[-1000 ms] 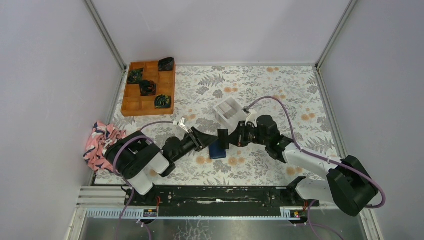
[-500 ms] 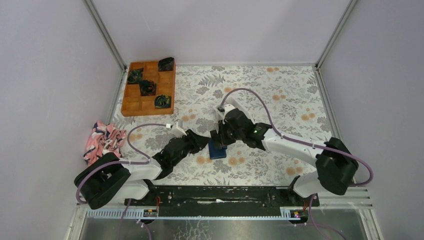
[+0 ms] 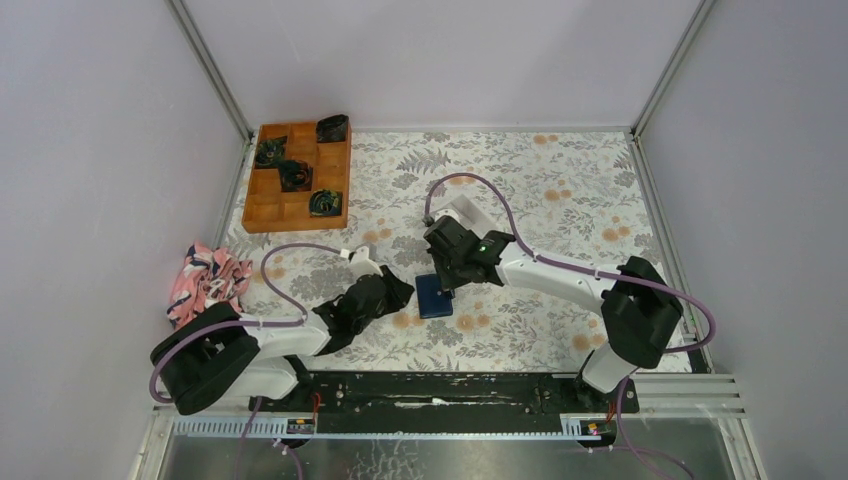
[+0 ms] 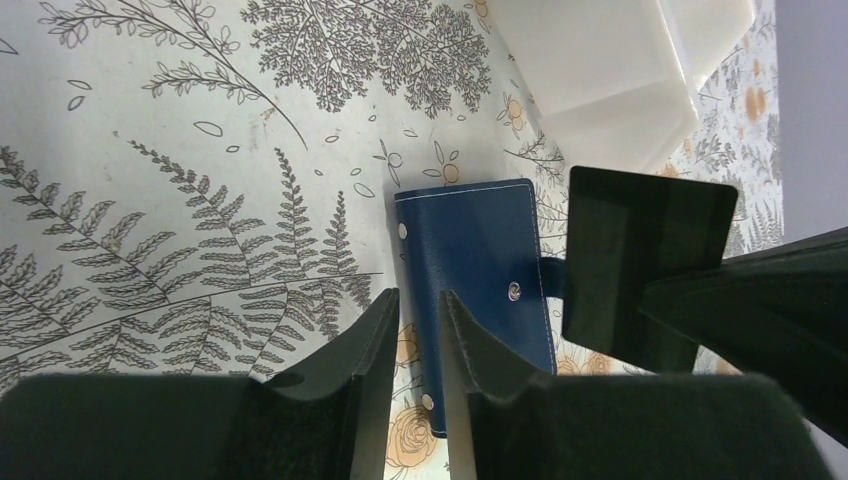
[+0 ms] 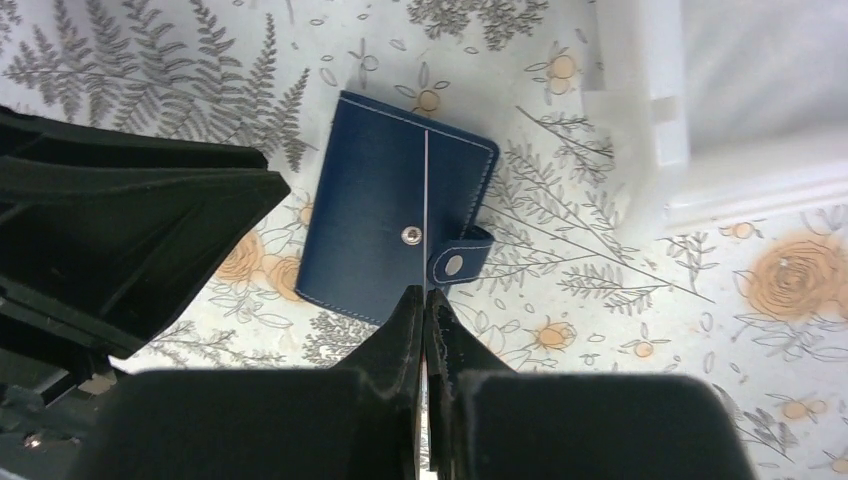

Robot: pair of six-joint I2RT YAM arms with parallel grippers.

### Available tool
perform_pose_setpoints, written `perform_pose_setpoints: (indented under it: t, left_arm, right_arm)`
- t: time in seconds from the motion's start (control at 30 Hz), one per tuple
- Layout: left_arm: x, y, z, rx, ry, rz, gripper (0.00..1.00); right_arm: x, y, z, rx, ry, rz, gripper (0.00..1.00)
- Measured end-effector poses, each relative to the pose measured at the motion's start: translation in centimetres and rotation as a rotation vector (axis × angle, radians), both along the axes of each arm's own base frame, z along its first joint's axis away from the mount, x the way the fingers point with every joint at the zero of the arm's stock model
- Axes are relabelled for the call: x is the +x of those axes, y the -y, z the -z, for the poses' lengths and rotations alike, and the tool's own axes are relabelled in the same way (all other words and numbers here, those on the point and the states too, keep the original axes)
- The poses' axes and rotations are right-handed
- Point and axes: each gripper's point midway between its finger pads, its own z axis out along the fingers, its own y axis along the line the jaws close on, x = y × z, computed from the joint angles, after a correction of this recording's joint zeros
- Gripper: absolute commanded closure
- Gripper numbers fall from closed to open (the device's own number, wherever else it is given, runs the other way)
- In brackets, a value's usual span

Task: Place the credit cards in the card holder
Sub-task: Pick up the credit card from the storage box, then open the card holder at the center of the board.

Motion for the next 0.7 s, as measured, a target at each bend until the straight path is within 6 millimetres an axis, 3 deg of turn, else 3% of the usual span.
perform_pose_setpoints:
  t: [0.37,0.7]
  left_arm:
    - [-0.4,0.5,0.7,0.074,-0.015,0.016,0.73]
    - [-0.4,0.0,1.2,0.104,-0.024,0.003,0.73]
  right_arm:
    - [0.2,2.9,0.4,-0.144,0.014,0.038,1.00]
    - [0.3,3.8,1.5,-0.148,-0.003,0.055,1.00]
